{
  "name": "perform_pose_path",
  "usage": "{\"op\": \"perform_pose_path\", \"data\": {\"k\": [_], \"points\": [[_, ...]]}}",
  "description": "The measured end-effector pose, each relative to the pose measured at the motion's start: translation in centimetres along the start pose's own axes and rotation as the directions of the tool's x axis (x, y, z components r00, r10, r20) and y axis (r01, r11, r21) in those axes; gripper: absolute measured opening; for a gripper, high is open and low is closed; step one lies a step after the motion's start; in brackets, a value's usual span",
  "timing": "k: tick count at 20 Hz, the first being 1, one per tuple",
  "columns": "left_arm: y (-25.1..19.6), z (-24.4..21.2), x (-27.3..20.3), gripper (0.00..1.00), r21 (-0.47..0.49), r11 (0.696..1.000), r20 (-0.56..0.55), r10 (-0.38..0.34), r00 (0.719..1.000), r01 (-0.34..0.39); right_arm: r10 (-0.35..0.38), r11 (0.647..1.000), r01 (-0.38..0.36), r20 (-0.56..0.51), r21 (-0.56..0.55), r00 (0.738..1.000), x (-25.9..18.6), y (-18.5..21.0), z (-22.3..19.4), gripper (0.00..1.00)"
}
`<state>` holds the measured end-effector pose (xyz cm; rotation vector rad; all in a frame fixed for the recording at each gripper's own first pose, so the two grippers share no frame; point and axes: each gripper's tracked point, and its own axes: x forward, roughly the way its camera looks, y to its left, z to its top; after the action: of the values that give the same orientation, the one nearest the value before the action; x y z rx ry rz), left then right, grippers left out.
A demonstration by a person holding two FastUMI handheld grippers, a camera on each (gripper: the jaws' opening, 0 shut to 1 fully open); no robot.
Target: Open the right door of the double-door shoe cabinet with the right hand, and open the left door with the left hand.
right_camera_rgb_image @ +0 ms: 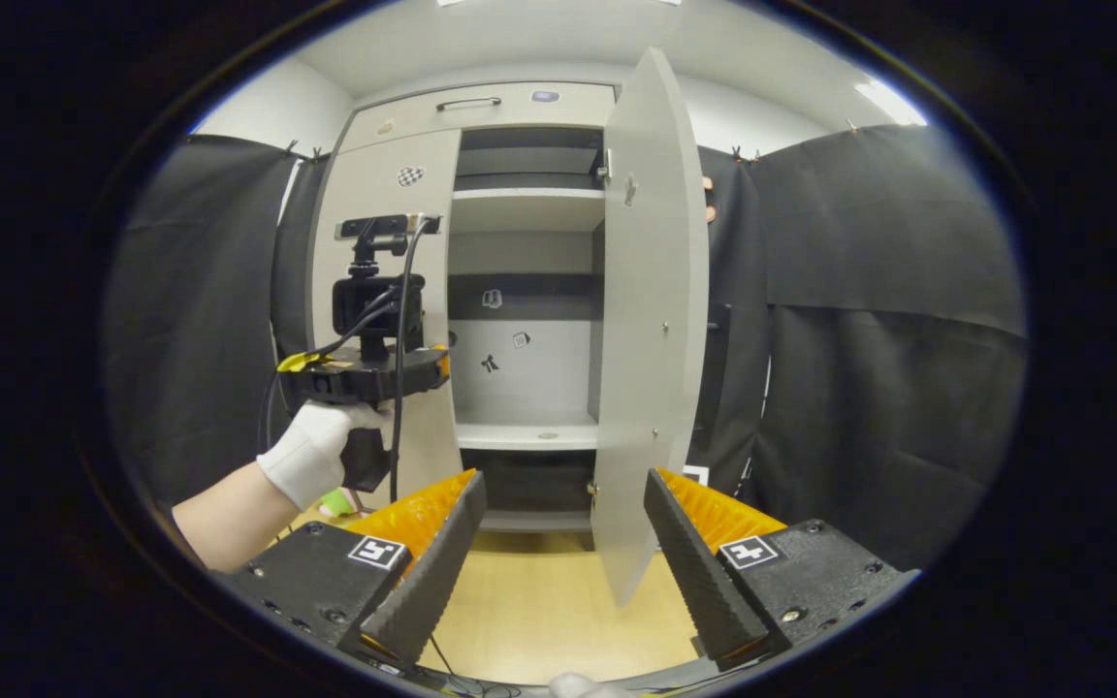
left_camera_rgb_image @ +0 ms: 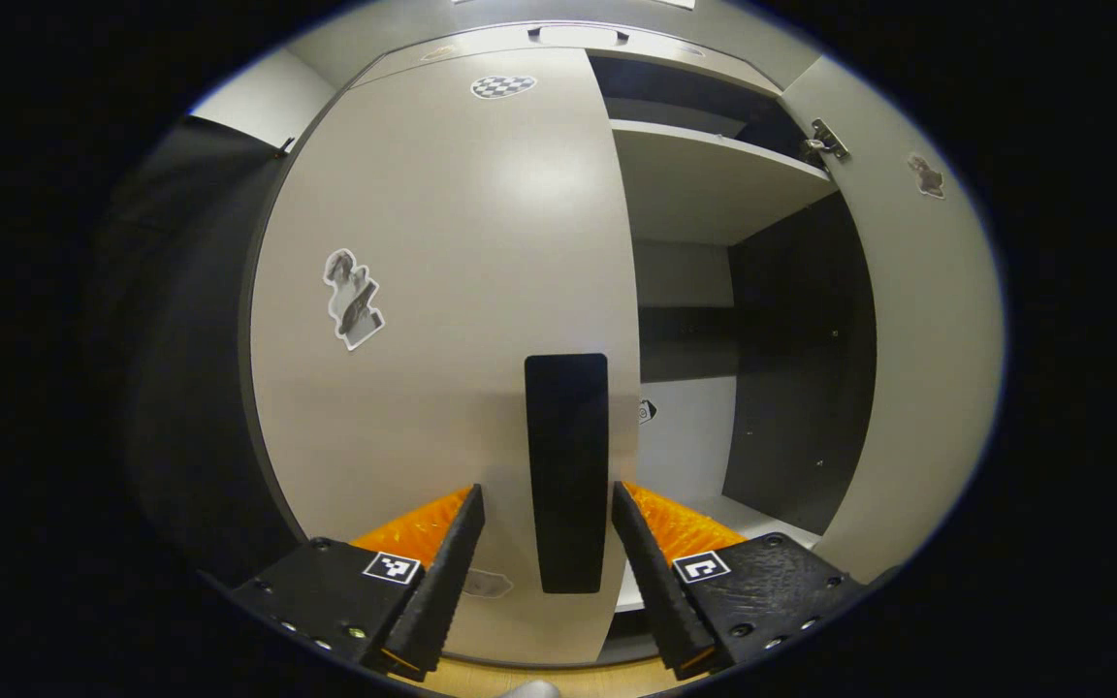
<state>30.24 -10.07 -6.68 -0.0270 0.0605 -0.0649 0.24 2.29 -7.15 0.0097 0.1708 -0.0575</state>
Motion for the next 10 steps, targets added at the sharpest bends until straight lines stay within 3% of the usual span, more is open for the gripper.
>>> {"op": "perform_pose_path", "data": {"k": [1, 2, 5, 6, 10], "points": [[-0.27, 0.07, 0.05, 0.83, -0.010, 1.000, 0.003, -0.016, 1.000, 0.016, 0.005, 1.000, -0.005, -0.001, 0.001, 1.000, 0.02, 0.06, -0.03, 1.00], [-0.45, -0.03, -0.06, 0.58, -0.006, 1.000, -0.003, -0.030, 1.000, 0.030, 0.009, 1.000, -0.009, -0.002, 0.003, 1.000, -0.02, 0.13, -0.03, 1.00], [-1.08, -0.07, 0.10, 0.42, 0.003, 0.999, -0.007, -0.040, 0.999, 0.040, 0.016, 1.000, -0.016, 0.001, 0.002, 1.000, -0.09, 0.19, 0.10, 1.00], [-0.97, -0.07, 0.08, 0.29, 0.009, 1.000, -0.010, -0.030, 1.000, 0.030, 0.018, 1.000, -0.018, 0.002, 0.001, 1.000, -0.15, 0.17, 0.17, 1.00], [-0.84, 0.07, 0.07, 0.17, -0.019, 1.000, -0.009, 0.006, 1.000, -0.006, 0.030, 1.000, -0.030, 0.010, -0.010, 1.000, -0.59, 0.21, 0.36, 1.00]]}}
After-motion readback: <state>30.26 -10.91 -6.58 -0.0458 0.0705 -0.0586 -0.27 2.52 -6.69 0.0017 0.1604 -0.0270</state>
